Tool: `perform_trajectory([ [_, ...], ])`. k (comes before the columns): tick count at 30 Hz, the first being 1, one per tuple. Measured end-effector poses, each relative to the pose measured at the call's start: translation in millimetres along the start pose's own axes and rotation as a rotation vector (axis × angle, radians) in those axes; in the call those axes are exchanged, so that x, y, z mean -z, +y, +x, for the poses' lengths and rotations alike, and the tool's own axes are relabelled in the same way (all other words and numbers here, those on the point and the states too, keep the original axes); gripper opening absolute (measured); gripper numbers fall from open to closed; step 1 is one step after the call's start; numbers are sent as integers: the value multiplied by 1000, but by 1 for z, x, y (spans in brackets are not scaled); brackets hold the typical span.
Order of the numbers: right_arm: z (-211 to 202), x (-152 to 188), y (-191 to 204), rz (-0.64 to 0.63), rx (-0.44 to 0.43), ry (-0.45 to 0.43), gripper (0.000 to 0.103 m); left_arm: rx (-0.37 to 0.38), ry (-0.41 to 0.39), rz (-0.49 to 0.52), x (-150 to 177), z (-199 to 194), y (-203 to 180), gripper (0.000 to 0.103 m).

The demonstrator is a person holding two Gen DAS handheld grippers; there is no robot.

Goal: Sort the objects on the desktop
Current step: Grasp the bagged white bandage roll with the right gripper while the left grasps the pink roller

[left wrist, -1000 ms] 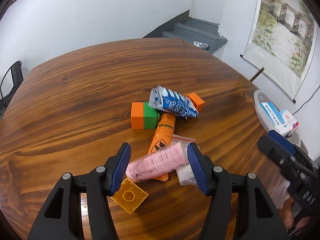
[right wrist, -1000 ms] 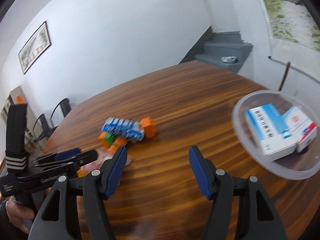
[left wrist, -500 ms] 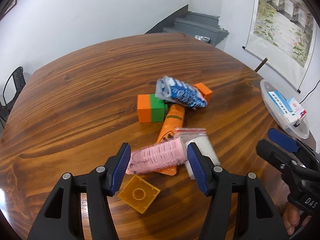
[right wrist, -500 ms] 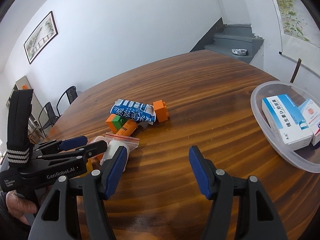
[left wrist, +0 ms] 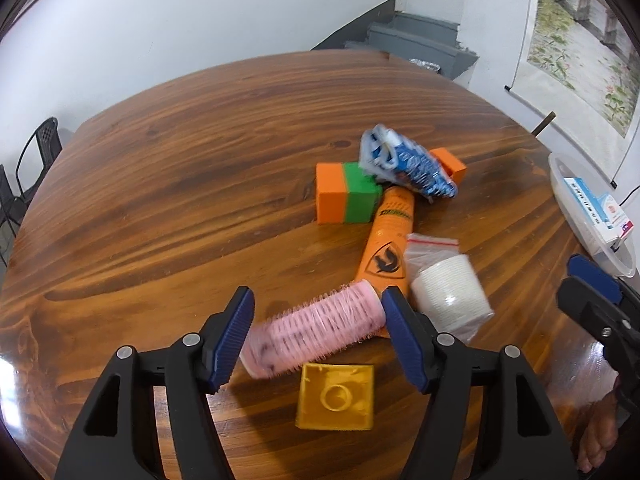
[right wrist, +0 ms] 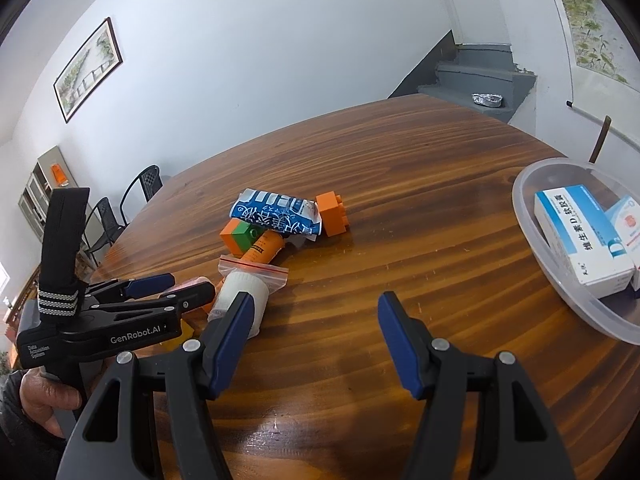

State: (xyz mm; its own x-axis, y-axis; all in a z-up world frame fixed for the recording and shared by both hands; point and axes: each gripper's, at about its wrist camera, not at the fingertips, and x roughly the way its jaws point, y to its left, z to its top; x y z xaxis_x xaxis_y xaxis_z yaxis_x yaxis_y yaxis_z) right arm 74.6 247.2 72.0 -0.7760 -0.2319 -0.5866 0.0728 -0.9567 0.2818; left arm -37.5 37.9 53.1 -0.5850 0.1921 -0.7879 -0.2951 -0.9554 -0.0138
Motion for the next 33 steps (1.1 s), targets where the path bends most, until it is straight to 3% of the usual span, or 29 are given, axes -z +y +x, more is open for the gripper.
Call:
perform_trajectory([
  [5,1,0,0,3,-5,5,68,-13,12,-40,2,3,10,66],
  [6,2,0,0,4,-8,8,68,-16,14,-48,2,4,12,59],
  [7,2,0,0,2,-8,11,69,-14,21,-59,2,4,15,42],
  [20,32,-3,48,-75,-87,119,68,40,-64,-157,-5,-29,35,41],
  [25,53,-8,66,-127,-34,152,68,49,-84,-175,-8,-37,39,41],
  [33,83,-8,61,-124,10,233,44,56,-93,-169,-7,-42,36,41],
])
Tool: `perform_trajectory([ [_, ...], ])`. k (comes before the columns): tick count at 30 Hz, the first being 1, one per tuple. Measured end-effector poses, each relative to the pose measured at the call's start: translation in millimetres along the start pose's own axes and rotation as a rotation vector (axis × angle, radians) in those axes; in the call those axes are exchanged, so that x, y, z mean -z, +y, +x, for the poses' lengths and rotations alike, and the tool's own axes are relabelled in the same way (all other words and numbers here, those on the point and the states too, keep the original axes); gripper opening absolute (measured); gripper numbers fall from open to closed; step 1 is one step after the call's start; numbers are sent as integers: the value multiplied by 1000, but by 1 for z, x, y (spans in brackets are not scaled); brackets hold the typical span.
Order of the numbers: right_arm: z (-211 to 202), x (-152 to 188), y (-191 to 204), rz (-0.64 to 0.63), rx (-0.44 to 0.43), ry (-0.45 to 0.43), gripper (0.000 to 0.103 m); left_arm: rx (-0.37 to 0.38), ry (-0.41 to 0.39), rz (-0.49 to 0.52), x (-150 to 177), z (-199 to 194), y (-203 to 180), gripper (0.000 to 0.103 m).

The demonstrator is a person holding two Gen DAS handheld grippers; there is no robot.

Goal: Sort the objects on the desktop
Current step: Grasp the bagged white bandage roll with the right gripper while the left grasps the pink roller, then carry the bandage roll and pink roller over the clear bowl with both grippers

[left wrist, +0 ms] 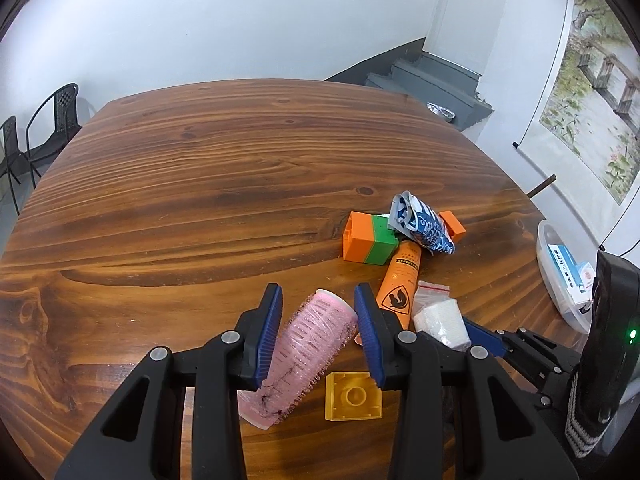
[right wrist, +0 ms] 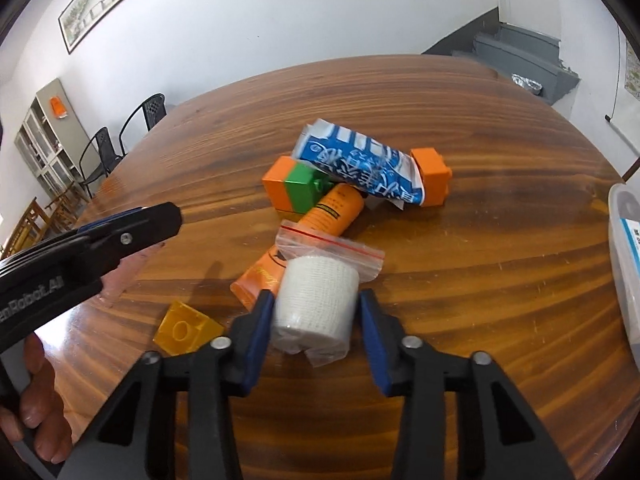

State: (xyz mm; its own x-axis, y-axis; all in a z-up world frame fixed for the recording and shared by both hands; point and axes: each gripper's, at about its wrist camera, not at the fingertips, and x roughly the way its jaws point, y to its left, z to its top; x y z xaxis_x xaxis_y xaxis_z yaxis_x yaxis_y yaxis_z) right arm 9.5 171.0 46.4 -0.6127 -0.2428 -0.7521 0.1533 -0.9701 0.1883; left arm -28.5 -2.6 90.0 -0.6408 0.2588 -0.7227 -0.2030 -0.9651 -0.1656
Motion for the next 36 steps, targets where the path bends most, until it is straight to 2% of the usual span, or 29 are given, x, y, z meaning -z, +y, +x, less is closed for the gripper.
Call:
perform_trajectory([
  [9,-15,6,-20,64,-24,-57,43,28,19,5,4,3,-9,41],
  [14,-33,9,-29,93,-3,-117,43,35,23,8,7,4,-16,41],
  [21,-67,20,-53,130,69,-215,43,52,9,50,11,-1,-41,41],
  [36,-139,38,-138,287,228,-392,43,103,22,134,12,2,-103,41],
])
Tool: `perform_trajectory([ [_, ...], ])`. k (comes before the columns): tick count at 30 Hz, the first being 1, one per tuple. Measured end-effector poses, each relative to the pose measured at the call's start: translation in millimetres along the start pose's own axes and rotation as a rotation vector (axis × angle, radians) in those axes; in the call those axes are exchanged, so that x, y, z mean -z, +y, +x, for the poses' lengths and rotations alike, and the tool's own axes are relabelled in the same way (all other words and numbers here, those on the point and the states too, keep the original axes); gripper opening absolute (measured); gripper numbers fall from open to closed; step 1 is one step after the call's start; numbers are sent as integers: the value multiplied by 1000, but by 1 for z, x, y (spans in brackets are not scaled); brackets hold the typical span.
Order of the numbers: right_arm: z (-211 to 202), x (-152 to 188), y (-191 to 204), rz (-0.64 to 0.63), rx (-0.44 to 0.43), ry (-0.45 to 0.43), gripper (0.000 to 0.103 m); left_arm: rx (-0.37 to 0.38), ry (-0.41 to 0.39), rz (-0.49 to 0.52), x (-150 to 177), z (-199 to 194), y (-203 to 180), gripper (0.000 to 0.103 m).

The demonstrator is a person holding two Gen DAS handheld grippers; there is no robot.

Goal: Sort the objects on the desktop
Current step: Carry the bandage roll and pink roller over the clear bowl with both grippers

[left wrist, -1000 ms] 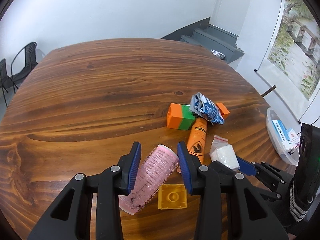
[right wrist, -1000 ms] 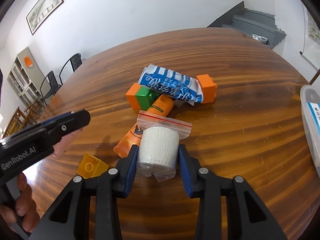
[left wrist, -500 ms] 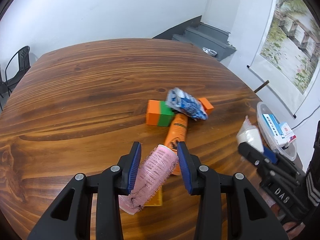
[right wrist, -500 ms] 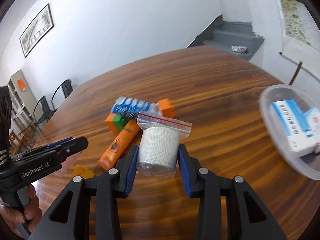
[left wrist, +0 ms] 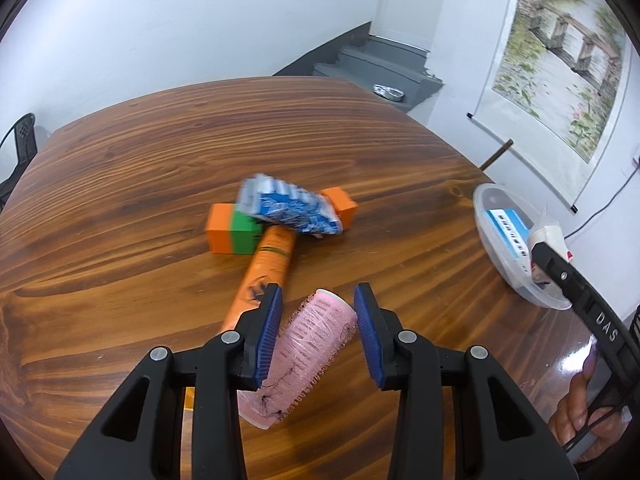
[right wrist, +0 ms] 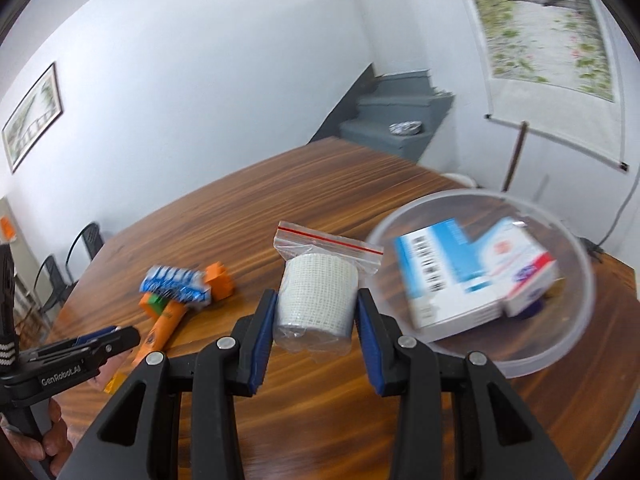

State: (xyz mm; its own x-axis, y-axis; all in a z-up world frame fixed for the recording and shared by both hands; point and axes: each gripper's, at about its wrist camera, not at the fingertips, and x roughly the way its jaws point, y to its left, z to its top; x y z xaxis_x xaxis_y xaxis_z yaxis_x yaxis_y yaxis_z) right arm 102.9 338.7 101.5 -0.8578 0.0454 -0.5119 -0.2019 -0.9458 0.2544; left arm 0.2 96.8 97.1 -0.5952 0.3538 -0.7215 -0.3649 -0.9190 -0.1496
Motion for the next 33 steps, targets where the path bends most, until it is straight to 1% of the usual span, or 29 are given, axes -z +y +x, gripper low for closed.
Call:
perform_trajectory([
  [2,-6,-3,-10,18,19,-19,43,11,2,15,-2,2,-10,41],
  [9,-17,-18,-68,101,118,-78,43,39,13,64,-10,11,-47,41],
  [14,-19,-19,-105,165,164,-91,43,62,20,104,-19,20,-75,41],
  [17,-20,-19,-118,185,179,-95,43,84,24,127,-25,25,-94,41],
  [21,-24,-19,-134,198,188,-103,43,129,28,138,-33,32,-118,41],
  [24,-26,-16,-137,209,190,-104,43,172,31,140,-40,37,-134,41],
  [33,-23,-27,-152,203,194,-111,43,337,73,128,-59,57,-178,41],
])
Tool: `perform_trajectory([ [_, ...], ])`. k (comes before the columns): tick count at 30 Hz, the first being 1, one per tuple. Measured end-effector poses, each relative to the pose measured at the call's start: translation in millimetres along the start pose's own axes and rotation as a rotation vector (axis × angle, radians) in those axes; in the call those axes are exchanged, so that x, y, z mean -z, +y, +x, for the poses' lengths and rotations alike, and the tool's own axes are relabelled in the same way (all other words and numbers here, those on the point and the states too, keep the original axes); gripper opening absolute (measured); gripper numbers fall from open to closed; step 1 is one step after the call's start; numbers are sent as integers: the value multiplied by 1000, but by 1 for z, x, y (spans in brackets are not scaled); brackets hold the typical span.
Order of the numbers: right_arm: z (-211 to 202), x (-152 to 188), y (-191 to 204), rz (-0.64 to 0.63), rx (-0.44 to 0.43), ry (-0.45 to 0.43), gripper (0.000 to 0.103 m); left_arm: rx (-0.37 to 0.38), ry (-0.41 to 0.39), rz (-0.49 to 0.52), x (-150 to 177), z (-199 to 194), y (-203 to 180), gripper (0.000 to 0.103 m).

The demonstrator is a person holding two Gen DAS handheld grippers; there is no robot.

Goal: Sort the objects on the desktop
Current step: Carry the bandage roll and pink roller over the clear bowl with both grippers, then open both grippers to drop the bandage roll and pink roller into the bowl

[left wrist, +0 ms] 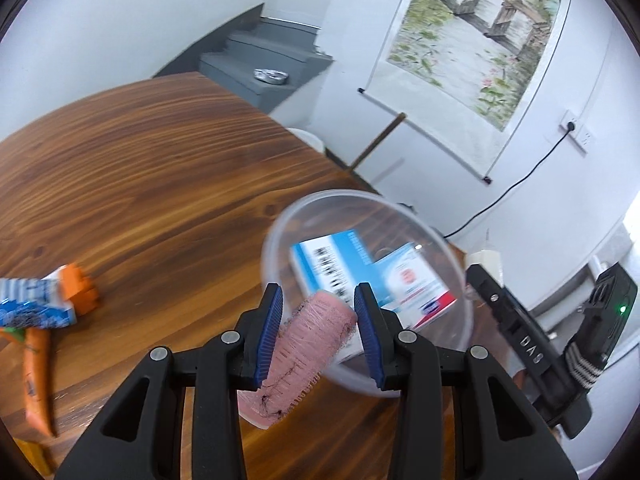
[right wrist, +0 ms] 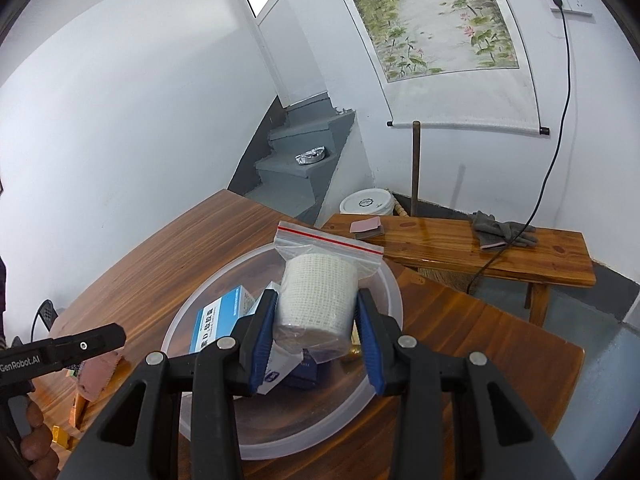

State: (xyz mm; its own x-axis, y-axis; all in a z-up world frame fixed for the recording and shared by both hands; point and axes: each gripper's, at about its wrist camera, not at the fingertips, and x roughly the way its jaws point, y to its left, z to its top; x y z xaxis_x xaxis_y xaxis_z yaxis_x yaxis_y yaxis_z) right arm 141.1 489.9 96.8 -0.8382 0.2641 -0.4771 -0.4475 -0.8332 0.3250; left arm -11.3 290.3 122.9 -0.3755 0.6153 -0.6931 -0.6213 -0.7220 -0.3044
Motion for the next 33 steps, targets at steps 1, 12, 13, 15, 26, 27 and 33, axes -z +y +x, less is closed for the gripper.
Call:
perform_trajectory([
  [1,2,-3,-1,-3,2,-3,43,21,4,-6,-4,4,-2,41],
  [12,24,-25,13,-58,-16,10,43,184,24,-134,-30,36,5,41],
  [13,27,-27,15,-65,-18,13,43,191,23,-152,-30,38,7,41],
  [15,32,-31,22,-82,-18,18,43,206,32,-201,-28,43,15,44],
  [26,64,-38,47,-149,-17,103,44,205,16,-356,-23,50,42,68],
  [27,66,-38,47,-148,-32,114,44,180,7,-338,-24,48,41,68],
  [33,73,-39,51,-128,-61,126,66,41,-26,-237,-28,37,38,68],
])
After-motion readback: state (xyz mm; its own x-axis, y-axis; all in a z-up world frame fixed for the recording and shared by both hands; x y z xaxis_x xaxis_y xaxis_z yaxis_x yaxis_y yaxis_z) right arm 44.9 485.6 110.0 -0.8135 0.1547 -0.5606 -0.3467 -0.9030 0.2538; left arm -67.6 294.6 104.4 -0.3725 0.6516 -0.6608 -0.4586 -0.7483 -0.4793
